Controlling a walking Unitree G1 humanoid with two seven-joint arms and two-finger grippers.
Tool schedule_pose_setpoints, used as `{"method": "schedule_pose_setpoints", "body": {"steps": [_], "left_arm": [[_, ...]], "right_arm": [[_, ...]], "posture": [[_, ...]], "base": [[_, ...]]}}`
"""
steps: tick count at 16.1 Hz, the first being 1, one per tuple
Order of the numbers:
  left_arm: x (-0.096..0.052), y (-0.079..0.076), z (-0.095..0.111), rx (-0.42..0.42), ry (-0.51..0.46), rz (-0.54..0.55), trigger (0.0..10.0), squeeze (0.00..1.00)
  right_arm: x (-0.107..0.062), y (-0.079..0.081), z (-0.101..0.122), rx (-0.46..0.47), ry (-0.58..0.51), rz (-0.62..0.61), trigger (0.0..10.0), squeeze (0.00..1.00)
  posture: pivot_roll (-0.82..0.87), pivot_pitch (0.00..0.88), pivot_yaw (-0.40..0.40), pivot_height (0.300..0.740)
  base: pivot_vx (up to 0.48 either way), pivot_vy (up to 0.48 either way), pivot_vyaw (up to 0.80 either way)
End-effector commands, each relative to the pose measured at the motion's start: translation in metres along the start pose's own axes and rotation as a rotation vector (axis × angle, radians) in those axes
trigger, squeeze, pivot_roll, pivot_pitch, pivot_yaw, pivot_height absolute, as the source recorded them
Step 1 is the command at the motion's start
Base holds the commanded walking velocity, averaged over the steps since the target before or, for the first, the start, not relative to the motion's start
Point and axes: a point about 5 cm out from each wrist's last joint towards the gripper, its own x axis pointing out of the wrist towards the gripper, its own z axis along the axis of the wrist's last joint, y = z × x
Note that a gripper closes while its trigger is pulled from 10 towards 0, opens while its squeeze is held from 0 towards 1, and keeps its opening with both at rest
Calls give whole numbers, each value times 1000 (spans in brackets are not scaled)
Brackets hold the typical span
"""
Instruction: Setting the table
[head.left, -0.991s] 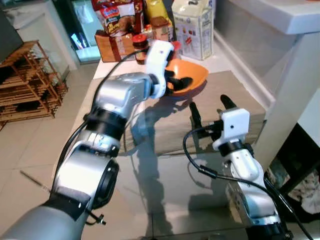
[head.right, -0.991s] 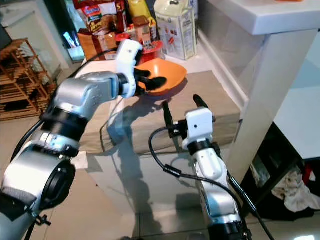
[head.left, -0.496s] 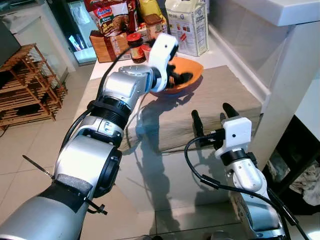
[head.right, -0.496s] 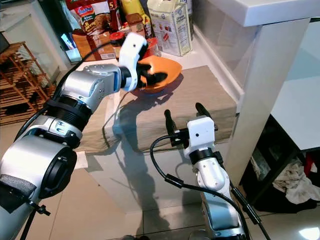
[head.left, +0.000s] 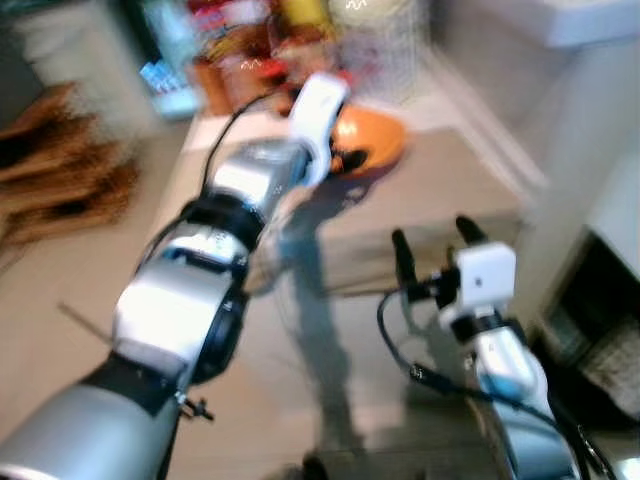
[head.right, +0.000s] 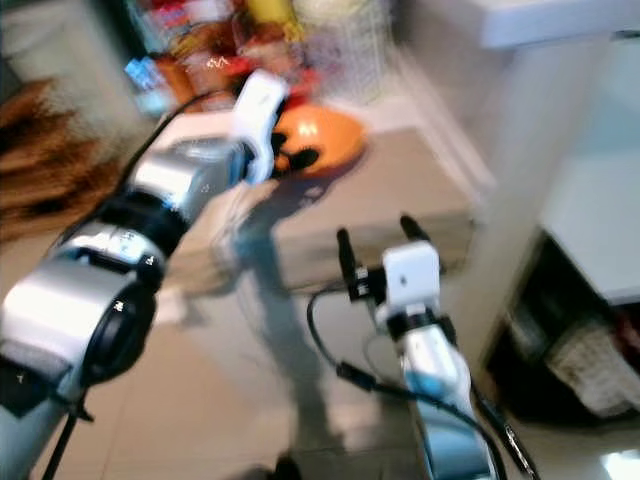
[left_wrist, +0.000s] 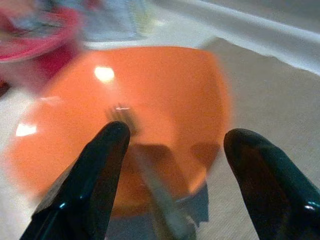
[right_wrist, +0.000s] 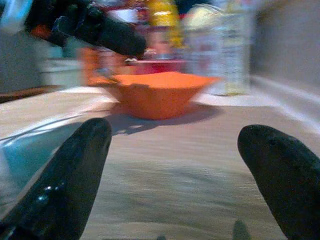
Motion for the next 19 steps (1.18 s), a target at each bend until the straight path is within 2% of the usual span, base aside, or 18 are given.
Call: {"method": "schedule_pose_setpoints", "body": {"steps": [1,3,5,7,9,10,11,12,13,15,16,17,18,19], "left_arm": [[-4,11,-2,-17,15,42,10000,0],[-3,11,-4,-50,26,47,10000,0],[-4,12,5,-69,-30,55,10000,0],[-9,16,25,13,-207,77,10000,0],[-19,18,20,75,-365,95,10000,0],[-28,15,13,112,-449,95,10000,0],[-45,13,-1,139,-526,117,10000,0],[-62,11,-18,133,-560,145,10000,0],[-81,14,-43,85,-550,198,10000,0],[-99,18,-67,44,-533,272,10000,0],[-120,22,-101,39,-473,386,10000,0],[-133,20,-129,47,-401,438,10000,0],[-148,12,-150,24,-352,456,10000,0],[-155,9,-153,12,-343,458,10000,0]], "right_arm": [[1,3,5,5,-9,1,10000,0],[0,2,5,5,-4,-3,10000,0],[0,2,6,3,-4,-8,10000,0],[-2,-2,9,-17,-27,-45,10000,0],[-4,-9,15,-79,-79,-91,10000,0],[-4,-13,15,-77,-76,-109,10000,0],[-5,-15,13,-76,-71,-114,10000,0],[-5,-17,11,-82,-72,-123,10000,0],[-5,-20,9,-87,-72,-138,10000,0],[-4,-22,8,-89,-74,-151,10000,0],[-5,-27,4,-78,-76,-189,10000,0],[-7,-29,-2,-55,-57,-191,10000,0],[-9,-29,-6,-36,-43,-182,10000,0],[-11,-31,-7,-29,-35,-191,10000,0]], "posture": [[-261,0,211,740],[-264,0,213,740],[-264,0,214,740],[-260,0,209,740],[-257,0,202,740],[-249,0,194,740],[-236,0,188,740],[-226,0,184,740],[-214,0,182,740],[-201,0,178,740],[-190,0,173,740],[-182,0,164,740],[-171,0,151,740],[-171,0,149,740]], "base": [[0,0,0],[0,0,0],[0,0,0],[0,0,0],[0,0,0],[0,0,0],[0,0,0],[0,0,0],[0,0,0],[0,0,0],[0,0,0],[0,0,0],[0,0,0],[0,0,0]]}}
